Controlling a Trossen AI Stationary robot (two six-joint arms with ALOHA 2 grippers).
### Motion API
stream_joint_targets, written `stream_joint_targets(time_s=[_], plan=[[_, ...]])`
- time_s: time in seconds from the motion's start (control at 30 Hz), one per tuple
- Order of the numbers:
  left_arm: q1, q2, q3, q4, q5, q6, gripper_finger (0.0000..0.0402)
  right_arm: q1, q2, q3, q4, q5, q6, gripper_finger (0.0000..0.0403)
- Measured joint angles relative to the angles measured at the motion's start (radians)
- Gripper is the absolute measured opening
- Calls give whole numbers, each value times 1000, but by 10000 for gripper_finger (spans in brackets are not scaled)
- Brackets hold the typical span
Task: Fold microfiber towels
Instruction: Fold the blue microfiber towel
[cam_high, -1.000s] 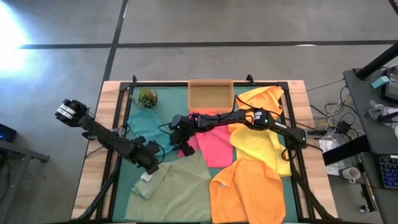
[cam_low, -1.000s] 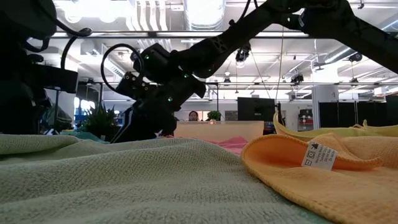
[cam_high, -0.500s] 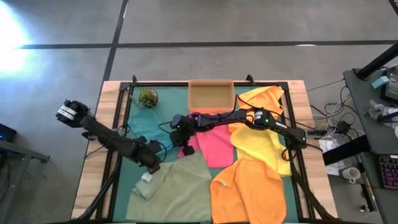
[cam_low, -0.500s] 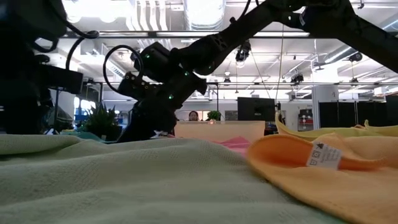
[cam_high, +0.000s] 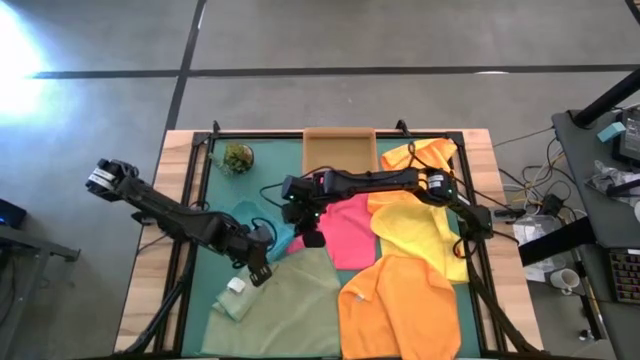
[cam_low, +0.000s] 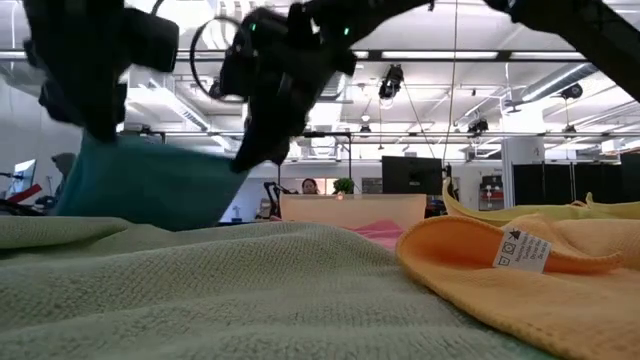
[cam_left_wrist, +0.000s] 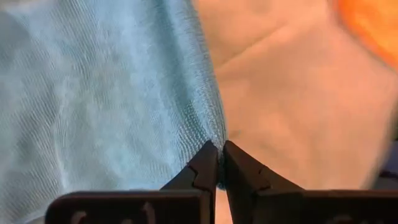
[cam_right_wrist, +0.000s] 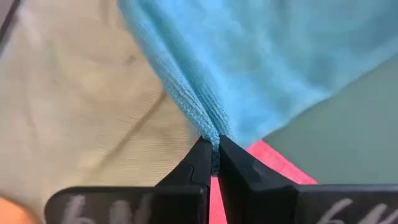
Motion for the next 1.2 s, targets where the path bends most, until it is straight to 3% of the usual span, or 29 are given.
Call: stream_joint_targets(time_s=[0.23,0.5,0.7,0.83,1.2], plan=[[-1,0,90,-47,14,-1,4,33,-54,0,23,81,47,9],[-1,-3,99,-387,-7,-73,4,15,-24,-1,260,128,85,9],[3,-7,87,-545,-41,-107,4,-9,31,-2,447,146,107,9],[7,-3,83,-604,-39,-144,4,-15,102,5,543,182,112,9],[20,-4,0,-638,-37,-213,4,-23,242,156,529,195,175,9]])
